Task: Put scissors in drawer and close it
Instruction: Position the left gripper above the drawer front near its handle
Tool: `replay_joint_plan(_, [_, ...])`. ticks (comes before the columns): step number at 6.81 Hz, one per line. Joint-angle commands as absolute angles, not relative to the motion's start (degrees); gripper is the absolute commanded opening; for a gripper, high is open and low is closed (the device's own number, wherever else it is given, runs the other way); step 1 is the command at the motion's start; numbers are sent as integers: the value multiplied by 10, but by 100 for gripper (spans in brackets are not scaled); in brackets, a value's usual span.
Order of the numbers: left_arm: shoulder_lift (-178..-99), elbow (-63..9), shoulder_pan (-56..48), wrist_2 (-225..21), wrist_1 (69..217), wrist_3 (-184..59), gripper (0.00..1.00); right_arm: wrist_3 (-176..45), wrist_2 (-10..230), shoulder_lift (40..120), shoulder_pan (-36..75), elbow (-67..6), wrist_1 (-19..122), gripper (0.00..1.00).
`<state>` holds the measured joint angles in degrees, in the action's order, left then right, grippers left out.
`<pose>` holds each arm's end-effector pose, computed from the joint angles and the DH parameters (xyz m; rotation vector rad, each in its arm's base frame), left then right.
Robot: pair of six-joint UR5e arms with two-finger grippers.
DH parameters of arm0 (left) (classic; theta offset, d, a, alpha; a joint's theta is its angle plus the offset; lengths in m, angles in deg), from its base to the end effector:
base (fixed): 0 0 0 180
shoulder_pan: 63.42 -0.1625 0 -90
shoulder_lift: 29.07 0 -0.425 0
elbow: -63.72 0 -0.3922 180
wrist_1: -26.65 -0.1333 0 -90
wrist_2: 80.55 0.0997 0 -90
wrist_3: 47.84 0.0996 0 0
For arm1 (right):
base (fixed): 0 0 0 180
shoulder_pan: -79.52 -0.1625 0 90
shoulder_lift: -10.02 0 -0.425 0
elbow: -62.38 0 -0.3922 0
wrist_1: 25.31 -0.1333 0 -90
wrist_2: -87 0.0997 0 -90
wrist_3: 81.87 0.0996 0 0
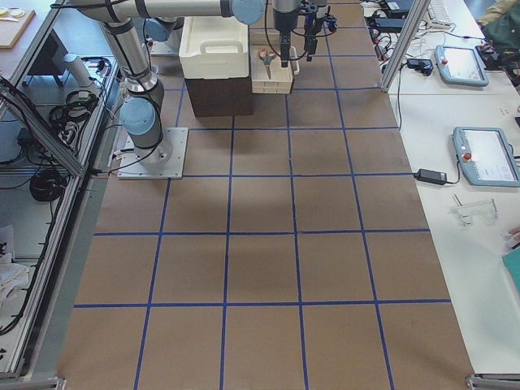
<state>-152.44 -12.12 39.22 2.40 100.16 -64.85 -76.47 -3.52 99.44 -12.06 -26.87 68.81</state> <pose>-0.2950 -0.6502 0.2849 0.1201 -3.0302 -0.1174 0.1462 -0.4995 0.4968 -0.1050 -3.1331 0.1181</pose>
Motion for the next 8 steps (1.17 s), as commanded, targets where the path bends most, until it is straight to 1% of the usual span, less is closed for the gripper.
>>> replay_joint_plan(1, [-1526, -120, 394, 23, 1025, -701, 100, -764, -34, 994, -121, -270, 688, 100])
replay_joint_plan(3, [-1518, -120, 394, 28, 1081, -727, 100, -763, -34, 994, -121, -271, 689, 100])
replay_joint_plan(8, [-1505, -120, 395, 25, 1130, -731, 100, -758, -30, 993, -121, -272, 688, 100])
